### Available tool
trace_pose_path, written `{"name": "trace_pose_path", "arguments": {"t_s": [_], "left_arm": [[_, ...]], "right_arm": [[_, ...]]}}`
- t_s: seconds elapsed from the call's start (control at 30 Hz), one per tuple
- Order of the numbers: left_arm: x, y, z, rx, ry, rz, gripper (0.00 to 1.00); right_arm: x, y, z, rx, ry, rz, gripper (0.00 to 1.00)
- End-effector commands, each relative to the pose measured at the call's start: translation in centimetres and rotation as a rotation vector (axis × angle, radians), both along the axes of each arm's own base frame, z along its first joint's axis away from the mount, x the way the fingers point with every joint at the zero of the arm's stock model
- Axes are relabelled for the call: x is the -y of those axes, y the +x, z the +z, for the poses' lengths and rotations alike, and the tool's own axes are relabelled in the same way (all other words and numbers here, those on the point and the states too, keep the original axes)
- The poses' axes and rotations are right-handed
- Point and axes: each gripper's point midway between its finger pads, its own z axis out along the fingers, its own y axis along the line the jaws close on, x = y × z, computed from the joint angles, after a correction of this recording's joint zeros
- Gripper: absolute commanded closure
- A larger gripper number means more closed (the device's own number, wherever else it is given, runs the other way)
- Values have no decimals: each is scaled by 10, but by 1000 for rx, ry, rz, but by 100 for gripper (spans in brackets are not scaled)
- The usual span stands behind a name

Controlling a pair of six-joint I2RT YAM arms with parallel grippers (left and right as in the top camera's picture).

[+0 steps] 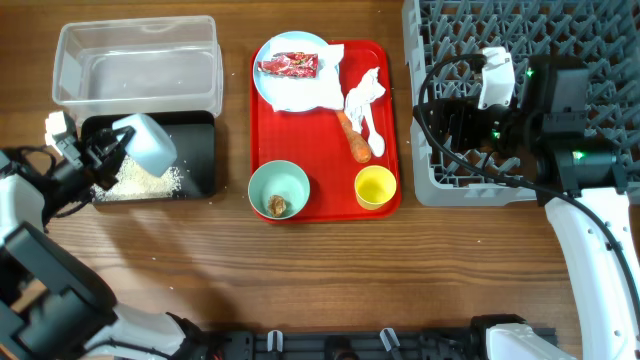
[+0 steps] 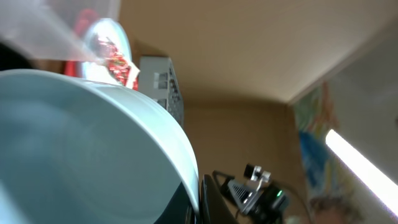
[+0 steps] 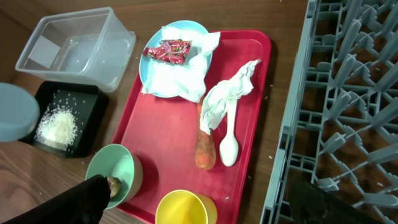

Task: Sort waste into correct bins and load items into the dishwasher rack
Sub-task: 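Return the empty white bowl to the red tray with the left gripper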

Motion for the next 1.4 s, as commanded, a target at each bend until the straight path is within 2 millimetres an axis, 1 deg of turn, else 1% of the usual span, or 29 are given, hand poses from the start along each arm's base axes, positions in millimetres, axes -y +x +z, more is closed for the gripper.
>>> {"name": "trace_pose_path", "arguments": {"t_s": [0.0,0.03,0.1,0.17,0.23,0.3,0.37,0.43,0.53,0.6,0.67,0.73,0.8,0.87,0.97,1.07,1.13,1.2,1.23,1.27,1.33,1.37], "left_arm": [[43,1,56,209,167,-111,96],[57,3,62,238,239,-139,96],[86,10,63,263,404,-184,96],[117,20,56,255,570,-208,96],[151,29,44,262,732,-238,96],[179,36,25,243,897,-252,96],[201,40,-1,198,1086,-253,96],[218,44,-25,171,1263,-247,96],[239,50,-51,169,1429,-241,96],[253,53,-67,177,1502,-241,96],[265,57,-82,184,1539,-248,96],[272,59,-97,179,1555,-266,96],[273,59,-113,157,1566,-291,96],[266,59,-133,109,1605,-311,96],[262,57,-149,76,1628,-334,96],[263,55,-154,68,1633,-347,95],[265,54,-154,71,1634,-353,79],[269,52,-154,79,1634,-360,57],[272,51,-154,85,1634,-365,34],[273,50,-154,90,1636,-368,21],[273,49,-150,95,1634,-367,9],[273,47,-144,97,1633,-368,4]], "right_arm": [[2,3,6,20,-12,-2,6],[2,3,6,20,-11,-2,6],[2,3,6,19,-11,-2,6],[2,3,6,19,-11,-2,6],[2,2,6,16,-11,-2,6],[2,2,5,12,-11,-2,6],[2,2,4,10,-13,-2,6],[2,1,4,7,-13,-1,6],[2,1,3,4,-14,-1,5],[2,0,3,3,-14,-1,5],[2,0,3,3,-14,-1,6],[2,0,3,1,-14,-1,5],[2,-1,2,-3,-14,-1,5],[2,-2,1,-9,-15,0,5],[2,-2,0,-12,-15,-1,5],[4,-1,0,-11,-24,-10,5],[5,-1,-1,-12,-32,-17,5],[6,-1,-1,-14,-34,-19,5],[6,-2,-2,-17,-35,-20,5],[6,-2,-2,-18,-36,-20,5],[7,-2,-2,-19,-38,-22,5],[7,-2,-2,-19,-38,-23,5]]}}
